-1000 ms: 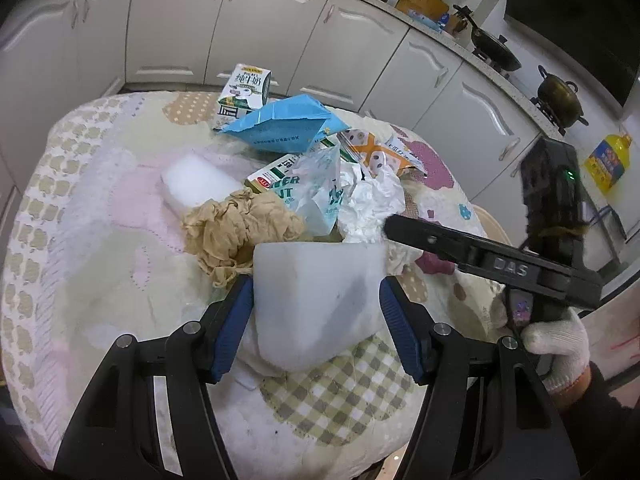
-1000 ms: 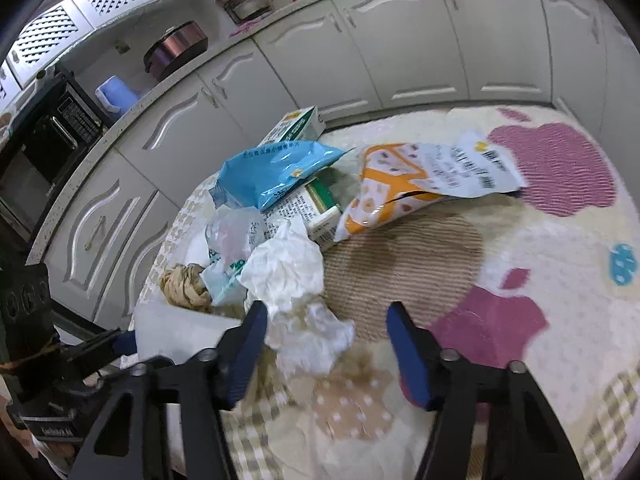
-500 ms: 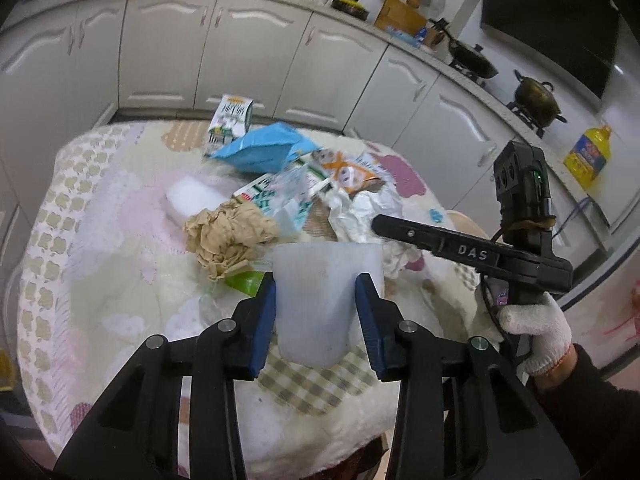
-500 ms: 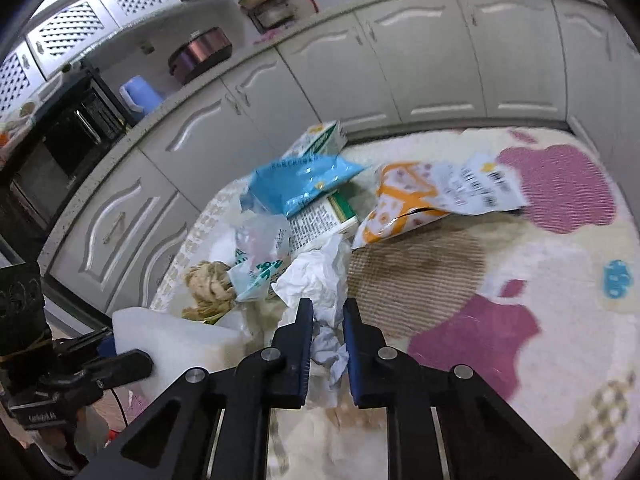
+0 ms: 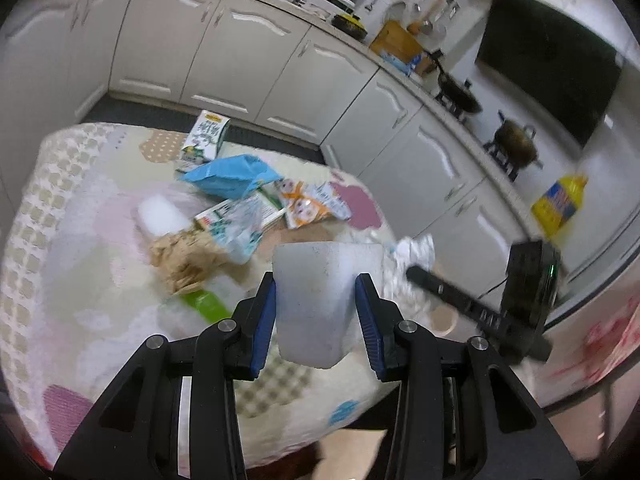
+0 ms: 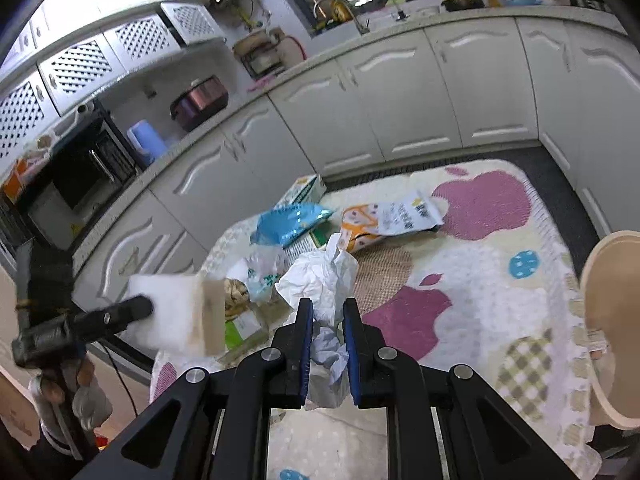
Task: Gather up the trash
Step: 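Carry the foam block and tissues to the bin and release them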
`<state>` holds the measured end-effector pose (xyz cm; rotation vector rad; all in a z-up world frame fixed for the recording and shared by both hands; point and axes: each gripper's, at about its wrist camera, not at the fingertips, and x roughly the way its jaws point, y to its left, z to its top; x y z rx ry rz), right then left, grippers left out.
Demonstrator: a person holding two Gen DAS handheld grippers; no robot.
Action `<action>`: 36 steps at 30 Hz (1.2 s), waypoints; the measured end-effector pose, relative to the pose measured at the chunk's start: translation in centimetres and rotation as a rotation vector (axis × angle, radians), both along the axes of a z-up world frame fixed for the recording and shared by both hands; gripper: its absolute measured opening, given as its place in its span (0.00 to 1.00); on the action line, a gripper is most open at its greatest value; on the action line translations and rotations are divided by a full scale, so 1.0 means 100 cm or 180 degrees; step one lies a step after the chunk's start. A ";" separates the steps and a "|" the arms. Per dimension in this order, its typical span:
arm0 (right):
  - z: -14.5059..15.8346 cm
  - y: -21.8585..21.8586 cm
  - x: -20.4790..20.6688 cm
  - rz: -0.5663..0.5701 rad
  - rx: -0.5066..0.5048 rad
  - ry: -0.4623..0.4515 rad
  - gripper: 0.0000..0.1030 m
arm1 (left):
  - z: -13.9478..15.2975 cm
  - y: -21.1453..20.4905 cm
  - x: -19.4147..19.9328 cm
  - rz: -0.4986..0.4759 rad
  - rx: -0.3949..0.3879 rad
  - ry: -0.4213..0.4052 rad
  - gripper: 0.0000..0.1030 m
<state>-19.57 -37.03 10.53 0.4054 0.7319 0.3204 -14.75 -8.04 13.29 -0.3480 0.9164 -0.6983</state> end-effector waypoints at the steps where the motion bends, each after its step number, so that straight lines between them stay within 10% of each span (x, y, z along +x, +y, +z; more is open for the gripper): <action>1: 0.003 -0.003 -0.003 -0.0015 0.0005 -0.0021 0.14 | 0.003 -0.002 0.002 0.0009 -0.0049 0.0014 0.36; 36: 0.007 -0.136 -0.071 -0.0995 -0.0111 -0.0029 0.14 | -0.009 -0.204 -0.001 -0.0714 0.0513 -0.0351 0.36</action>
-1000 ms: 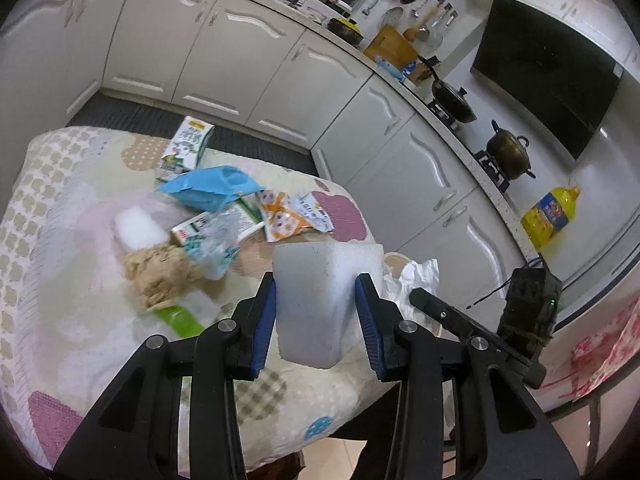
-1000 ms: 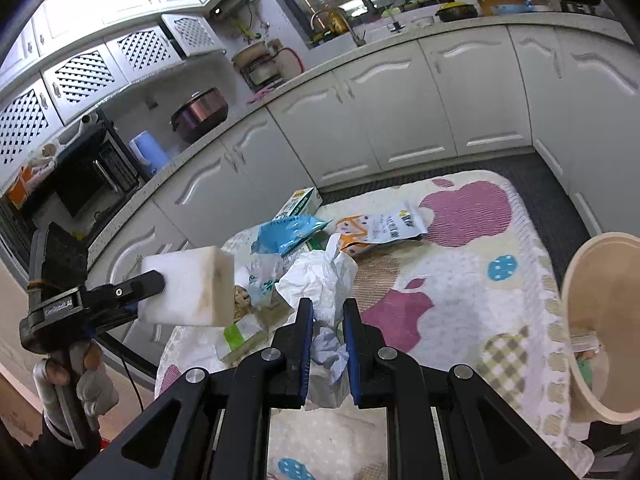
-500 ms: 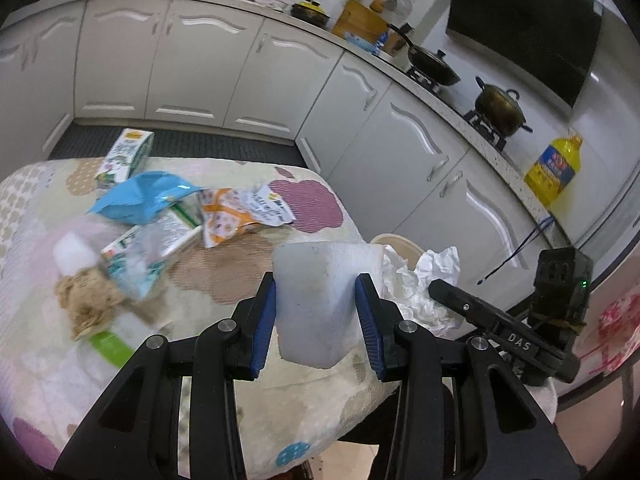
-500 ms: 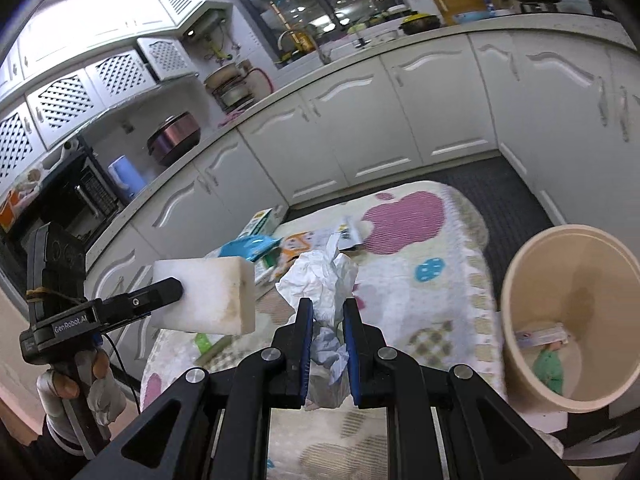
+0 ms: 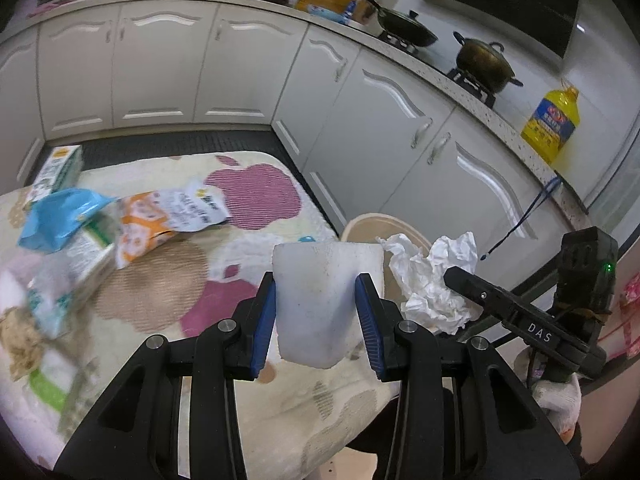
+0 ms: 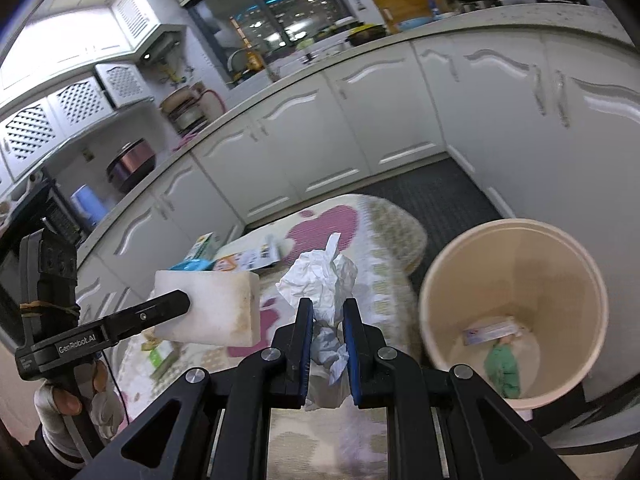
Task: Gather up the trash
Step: 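Carry the foam block and tissues to the bin and release them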
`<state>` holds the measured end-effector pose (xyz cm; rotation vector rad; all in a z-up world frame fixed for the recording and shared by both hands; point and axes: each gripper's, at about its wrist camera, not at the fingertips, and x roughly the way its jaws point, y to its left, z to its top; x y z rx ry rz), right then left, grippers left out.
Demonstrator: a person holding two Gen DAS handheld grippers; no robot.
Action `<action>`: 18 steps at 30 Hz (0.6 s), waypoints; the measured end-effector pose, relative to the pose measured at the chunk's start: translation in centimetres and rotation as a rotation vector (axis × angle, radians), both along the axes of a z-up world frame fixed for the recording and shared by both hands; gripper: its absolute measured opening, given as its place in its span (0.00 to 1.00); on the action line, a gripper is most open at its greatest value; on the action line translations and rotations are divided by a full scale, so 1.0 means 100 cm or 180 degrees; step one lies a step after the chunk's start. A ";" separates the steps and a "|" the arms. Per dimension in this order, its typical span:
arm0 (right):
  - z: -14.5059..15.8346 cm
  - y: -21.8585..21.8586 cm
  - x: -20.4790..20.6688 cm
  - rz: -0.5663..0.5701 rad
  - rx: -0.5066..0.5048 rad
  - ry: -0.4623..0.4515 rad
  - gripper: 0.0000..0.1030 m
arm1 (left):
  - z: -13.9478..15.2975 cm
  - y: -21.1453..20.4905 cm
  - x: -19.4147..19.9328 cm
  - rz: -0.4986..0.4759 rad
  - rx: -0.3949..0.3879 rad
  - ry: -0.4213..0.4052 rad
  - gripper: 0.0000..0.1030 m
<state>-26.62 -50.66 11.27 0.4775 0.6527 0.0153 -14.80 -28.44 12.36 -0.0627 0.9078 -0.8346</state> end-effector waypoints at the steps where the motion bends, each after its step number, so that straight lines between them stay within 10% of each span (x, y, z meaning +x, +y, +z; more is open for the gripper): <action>1: 0.000 -0.004 -0.001 -0.0037 -0.0007 0.0008 0.14 | -0.002 -0.007 0.000 -0.0028 0.0011 0.0001 0.36; 18: -0.027 -0.071 -0.016 -0.0621 -0.0133 0.0254 0.14 | -0.029 -0.104 0.010 -0.0275 0.0112 0.0095 0.36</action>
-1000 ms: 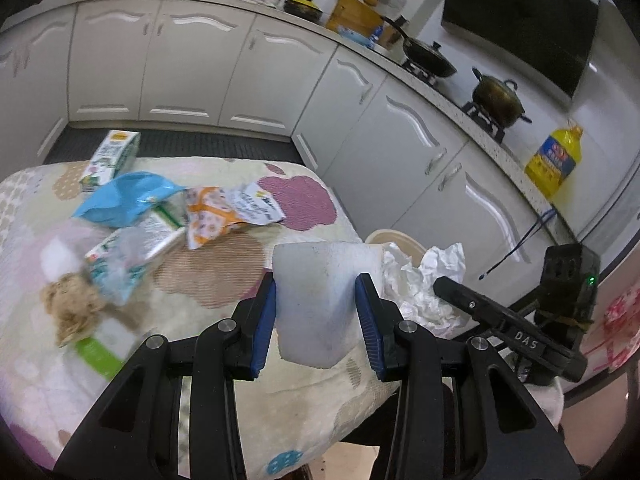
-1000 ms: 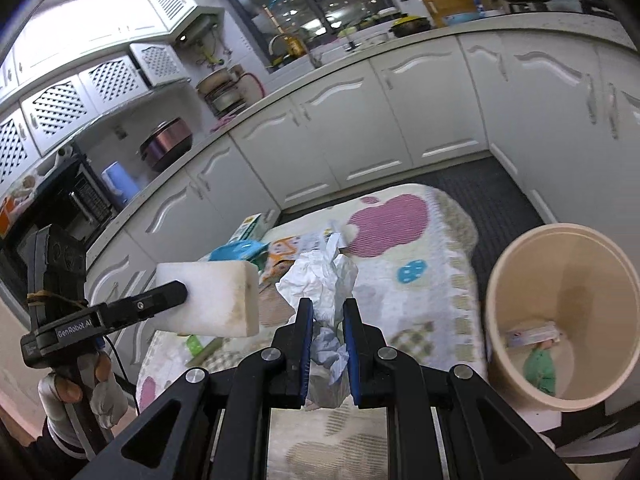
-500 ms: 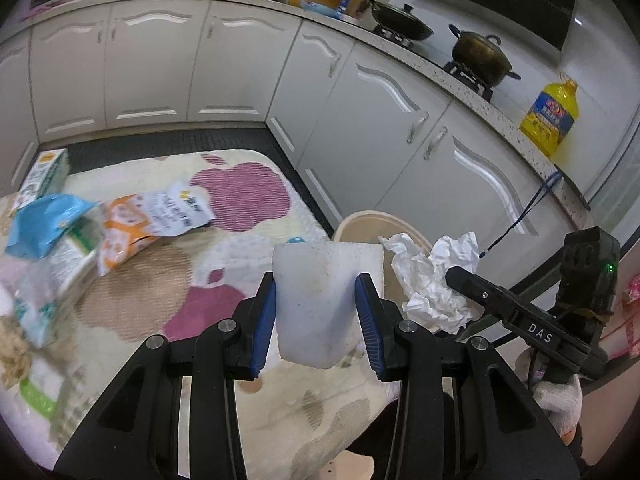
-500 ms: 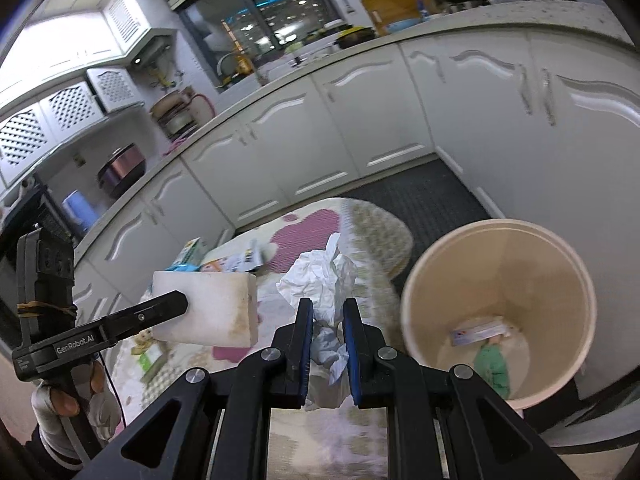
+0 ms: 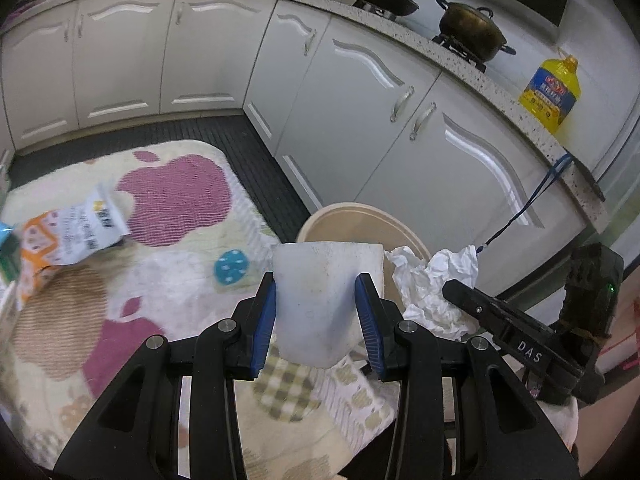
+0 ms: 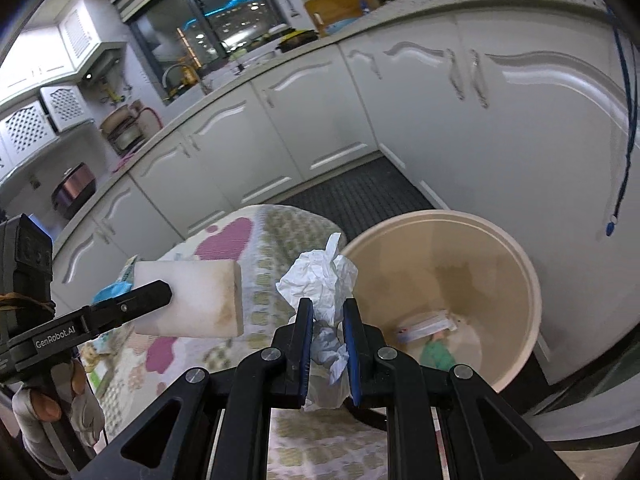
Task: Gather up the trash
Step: 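Carry the foam block and tissues to the bin and release them, then move both open tools back toward the table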
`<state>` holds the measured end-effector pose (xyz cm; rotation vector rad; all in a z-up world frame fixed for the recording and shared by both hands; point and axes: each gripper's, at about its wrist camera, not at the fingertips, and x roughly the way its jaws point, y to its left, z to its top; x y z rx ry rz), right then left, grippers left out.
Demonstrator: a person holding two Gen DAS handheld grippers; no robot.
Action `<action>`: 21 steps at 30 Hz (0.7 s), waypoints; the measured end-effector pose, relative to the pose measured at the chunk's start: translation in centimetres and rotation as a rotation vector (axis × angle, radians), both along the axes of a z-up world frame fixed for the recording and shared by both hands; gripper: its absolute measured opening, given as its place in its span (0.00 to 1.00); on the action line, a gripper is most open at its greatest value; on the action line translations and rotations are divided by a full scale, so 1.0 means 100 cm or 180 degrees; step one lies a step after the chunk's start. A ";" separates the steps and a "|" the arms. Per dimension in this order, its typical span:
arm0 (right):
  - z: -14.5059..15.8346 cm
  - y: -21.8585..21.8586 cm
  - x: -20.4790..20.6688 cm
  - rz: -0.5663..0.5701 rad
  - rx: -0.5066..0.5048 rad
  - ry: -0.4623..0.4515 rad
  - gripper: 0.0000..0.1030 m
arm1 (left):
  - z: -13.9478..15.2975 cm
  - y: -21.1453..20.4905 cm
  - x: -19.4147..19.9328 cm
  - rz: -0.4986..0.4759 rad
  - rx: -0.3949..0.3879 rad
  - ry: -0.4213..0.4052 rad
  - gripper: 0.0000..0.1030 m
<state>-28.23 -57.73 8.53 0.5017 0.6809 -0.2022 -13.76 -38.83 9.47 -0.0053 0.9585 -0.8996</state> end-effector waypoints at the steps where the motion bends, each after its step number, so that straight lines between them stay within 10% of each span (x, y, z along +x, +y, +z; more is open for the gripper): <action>1: -0.001 -0.002 0.000 -0.0017 -0.0018 0.0019 0.14 | -0.004 -0.007 0.001 -0.0004 0.0014 0.0016 0.36; 9: -0.011 -0.018 0.004 -0.0214 -0.0208 0.0176 0.17 | -0.028 -0.044 0.009 0.0072 -0.0014 0.0138 0.38; 12: -0.014 -0.019 0.005 -0.0313 -0.0372 0.0281 0.48 | -0.038 -0.053 0.012 0.0070 -0.0041 0.0206 0.56; 21: -0.020 -0.019 -0.001 -0.0293 -0.0223 0.0279 0.48 | -0.045 -0.046 0.012 -0.0002 -0.0025 0.0270 0.61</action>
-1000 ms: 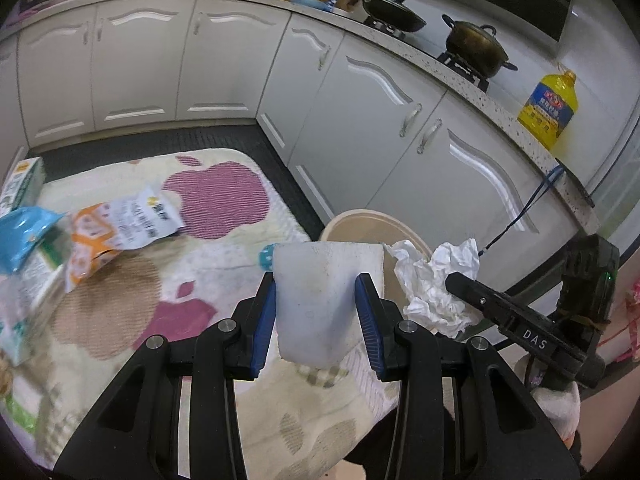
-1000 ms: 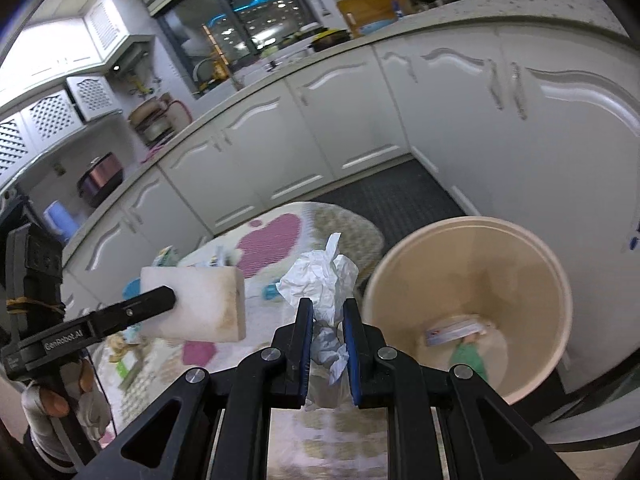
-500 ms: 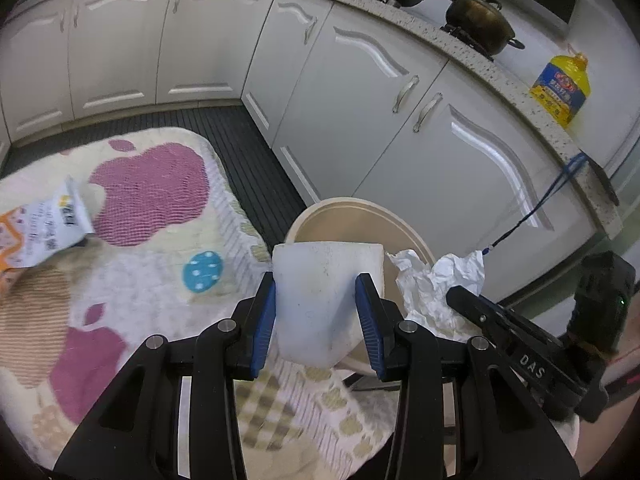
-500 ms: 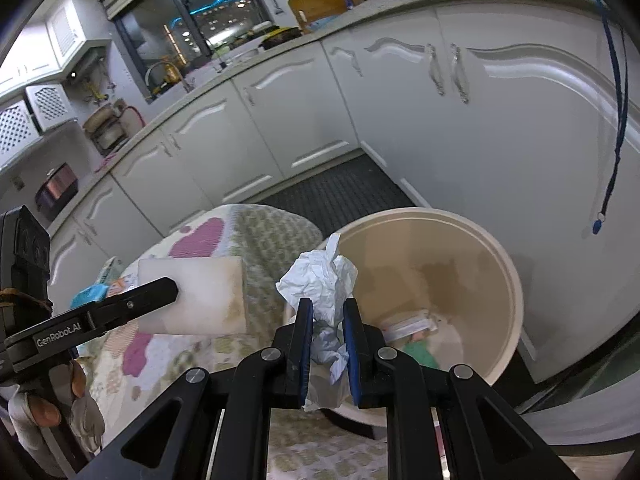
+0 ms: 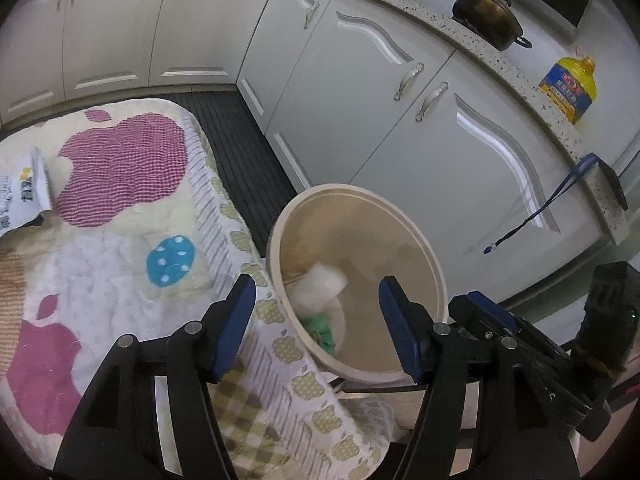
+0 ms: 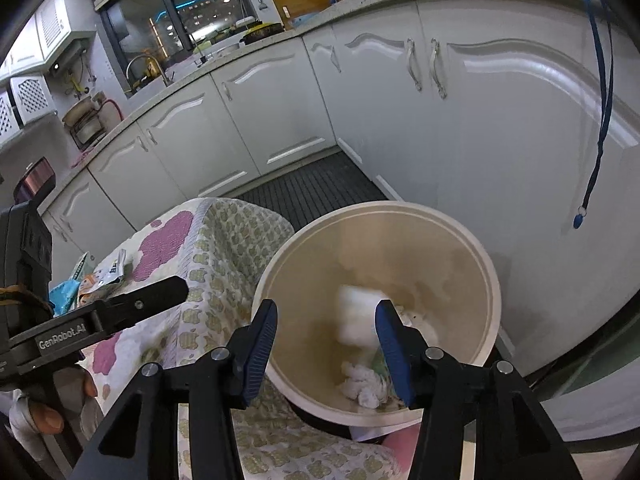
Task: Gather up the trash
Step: 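Move both open tools back toward the table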
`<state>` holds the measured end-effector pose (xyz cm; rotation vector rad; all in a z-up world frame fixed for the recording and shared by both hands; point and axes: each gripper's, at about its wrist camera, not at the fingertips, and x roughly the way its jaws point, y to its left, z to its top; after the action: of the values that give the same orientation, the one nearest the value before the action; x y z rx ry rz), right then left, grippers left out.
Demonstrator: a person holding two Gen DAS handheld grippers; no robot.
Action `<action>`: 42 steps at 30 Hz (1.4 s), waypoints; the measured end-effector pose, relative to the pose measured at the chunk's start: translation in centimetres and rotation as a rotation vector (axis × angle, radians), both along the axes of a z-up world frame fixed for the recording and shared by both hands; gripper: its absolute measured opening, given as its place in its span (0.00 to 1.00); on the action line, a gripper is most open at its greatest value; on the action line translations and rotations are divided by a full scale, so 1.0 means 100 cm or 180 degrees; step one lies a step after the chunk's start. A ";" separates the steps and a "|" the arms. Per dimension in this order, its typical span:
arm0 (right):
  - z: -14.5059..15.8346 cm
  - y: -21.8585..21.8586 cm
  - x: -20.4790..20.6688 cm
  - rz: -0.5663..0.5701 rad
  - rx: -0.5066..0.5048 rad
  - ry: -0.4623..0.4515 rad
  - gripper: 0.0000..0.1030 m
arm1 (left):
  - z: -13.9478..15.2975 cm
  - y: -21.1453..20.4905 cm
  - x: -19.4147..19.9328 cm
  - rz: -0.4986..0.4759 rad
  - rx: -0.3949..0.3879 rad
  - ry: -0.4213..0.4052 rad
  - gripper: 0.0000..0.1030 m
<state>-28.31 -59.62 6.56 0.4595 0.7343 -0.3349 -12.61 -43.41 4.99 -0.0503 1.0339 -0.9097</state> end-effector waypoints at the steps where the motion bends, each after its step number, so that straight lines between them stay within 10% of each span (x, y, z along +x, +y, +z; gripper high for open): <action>1: 0.000 0.001 0.000 0.0007 0.0006 -0.0002 0.48 | 0.002 0.004 0.000 0.0007 -0.0003 -0.0018 0.61; 42: 0.031 0.136 0.043 0.0818 -0.0131 -0.0198 0.56 | 0.044 0.153 -0.028 0.0662 0.0214 -0.0653 0.61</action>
<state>-24.01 -45.99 9.70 0.3305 0.7153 -0.0944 -15.41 -28.10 9.35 -0.0075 0.8500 -0.6755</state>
